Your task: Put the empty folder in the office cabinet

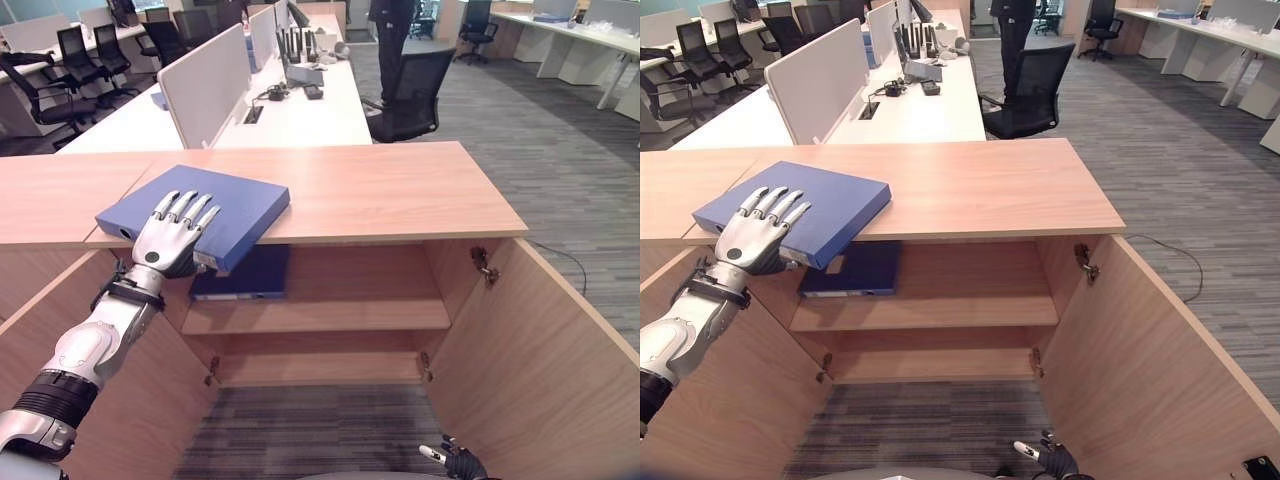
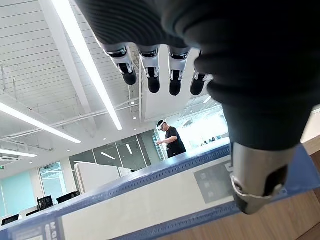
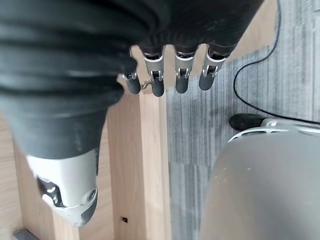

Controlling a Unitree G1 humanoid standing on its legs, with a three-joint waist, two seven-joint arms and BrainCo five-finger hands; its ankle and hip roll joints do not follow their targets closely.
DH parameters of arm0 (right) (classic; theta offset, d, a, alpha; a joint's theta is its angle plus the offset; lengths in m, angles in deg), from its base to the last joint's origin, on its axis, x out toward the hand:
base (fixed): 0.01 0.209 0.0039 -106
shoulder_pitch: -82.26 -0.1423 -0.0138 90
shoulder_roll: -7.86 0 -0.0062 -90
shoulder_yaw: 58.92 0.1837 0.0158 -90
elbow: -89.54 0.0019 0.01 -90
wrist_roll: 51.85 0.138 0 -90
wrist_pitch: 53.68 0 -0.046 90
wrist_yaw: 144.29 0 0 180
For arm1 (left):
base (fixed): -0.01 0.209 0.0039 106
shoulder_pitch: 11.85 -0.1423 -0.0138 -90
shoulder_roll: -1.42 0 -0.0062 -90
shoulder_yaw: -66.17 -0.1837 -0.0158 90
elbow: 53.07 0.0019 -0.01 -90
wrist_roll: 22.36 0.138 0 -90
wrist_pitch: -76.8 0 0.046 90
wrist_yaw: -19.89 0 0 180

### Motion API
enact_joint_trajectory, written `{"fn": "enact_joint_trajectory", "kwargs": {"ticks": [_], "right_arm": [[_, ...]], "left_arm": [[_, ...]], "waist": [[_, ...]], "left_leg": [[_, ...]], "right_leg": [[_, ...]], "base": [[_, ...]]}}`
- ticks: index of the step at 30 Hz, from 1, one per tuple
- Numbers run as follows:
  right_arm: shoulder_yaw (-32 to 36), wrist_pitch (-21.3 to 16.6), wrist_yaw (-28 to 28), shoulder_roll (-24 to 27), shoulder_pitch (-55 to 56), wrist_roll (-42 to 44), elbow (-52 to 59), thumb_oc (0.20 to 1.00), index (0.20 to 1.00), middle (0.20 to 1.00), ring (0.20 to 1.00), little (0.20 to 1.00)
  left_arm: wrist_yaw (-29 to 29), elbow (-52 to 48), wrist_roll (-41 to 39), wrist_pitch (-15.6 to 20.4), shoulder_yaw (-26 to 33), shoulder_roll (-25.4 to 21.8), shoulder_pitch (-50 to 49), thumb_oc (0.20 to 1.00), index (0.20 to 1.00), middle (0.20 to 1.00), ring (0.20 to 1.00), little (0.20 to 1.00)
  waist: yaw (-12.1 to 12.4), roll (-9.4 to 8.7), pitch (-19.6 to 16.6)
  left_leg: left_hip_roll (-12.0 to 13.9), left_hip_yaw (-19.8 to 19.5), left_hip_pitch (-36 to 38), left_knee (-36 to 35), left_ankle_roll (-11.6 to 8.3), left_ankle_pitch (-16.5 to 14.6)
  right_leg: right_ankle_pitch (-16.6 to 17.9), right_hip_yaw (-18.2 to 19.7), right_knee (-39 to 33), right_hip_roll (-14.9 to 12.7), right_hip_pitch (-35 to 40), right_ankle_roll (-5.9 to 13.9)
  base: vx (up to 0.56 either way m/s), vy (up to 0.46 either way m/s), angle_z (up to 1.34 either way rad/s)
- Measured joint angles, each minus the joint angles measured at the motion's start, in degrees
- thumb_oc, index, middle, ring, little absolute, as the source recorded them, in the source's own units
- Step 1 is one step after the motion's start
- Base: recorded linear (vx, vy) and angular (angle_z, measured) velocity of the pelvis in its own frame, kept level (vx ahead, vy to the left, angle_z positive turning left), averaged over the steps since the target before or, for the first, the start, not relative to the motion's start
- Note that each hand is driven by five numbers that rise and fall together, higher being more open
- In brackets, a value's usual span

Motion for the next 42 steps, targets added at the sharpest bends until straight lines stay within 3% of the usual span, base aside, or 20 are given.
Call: {"fn": "enact_joint_trajectory", "kwargs": {"ticks": [13, 31, 32, 34, 42], "right_arm": [[0.0, 0.0, 0.0, 0.0, 0.0, 0.0, 0.0, 1.0, 1.0, 1.0, 1.0, 1.0], [-0.3, 0.0, 0.3, 0.1, 0.0, 0.0, -0.2, 1.0, 1.0, 1.0, 1.0, 1.0], [-0.3, 0.0, 0.3, 0.1, 0.0, 0.0, -0.2, 1.0, 1.0, 1.0, 1.0, 1.0], [-0.3, 0.0, 0.4, 0.1, 0.0, 0.0, -0.3, 1.0, 1.0, 1.0, 1.0, 1.0], [-0.2, 0.0, 1.3, 0.3, 0.0, 0.0, -0.4, 1.0, 1.0, 1.0, 1.0, 1.0]], "left_arm": [[0.4, 2.2, 0.0, -0.2, -0.5, 0.3, -0.1, 1.0, 1.0, 1.0, 1.0, 1.0], [-0.9, 11.2, -4.5, -2.4, -2.9, 4.9, 0.4, 1.0, 1.0, 1.0, 1.0, 1.0], [-1.1, 11.5, -4.5, -2.4, -2.9, 5.0, 0.4, 0.693, 0.693, 0.693, 0.693, 0.693], [-1.7, 12.2, -4.7, -2.4, -2.9, 5.2, 0.5, 0.2, 0.2, 0.2, 0.2, 0.2], [-3.9, 12.1, -6.8, -3.6, -2.2, 6.1, 1.4, 0.2, 0.2, 0.2, 0.2, 0.2]], "waist": [[-0.1, -0.64, -0.4], [-0.9, -0.85, -0.6], [-0.9, -0.91, -0.7], [-0.9, -1.03, -0.7], [-0.9, -1.51, -0.8]], "left_leg": [[0.0, 0.8, 0.5, 0.0, -0.16, -0.1], [0.0, 1.6, 0.8, 0.0, -0.16, -0.2], [0.0, 1.6, 0.8, 0.0, -0.15, -0.2], [0.0, 1.6, 0.8, 0.0, -0.12, -0.2], [0.0, 2.3, 1.0, 0.0, 0.08, -0.4]], "right_leg": [[0.1, 0.8, 0.0, 0.0, 0.0, 0.01], [0.1, 1.4, 0.0, 0.1, 0.0, -0.04], [0.1, 1.4, 0.0, 0.1, 0.0, -0.04], [0.1, 1.4, 0.0, 0.1, 0.0, -0.05], [0.2, 2.2, 0.0, 0.1, -0.2, 0.11]], "base": [[0.01, 0.006, -0.02], [0.0, 0.001, 0.0], [0.0, 0.0, 0.0], [0.0, 0.0, 0.0], [0.0, 0.006, -0.04]]}}
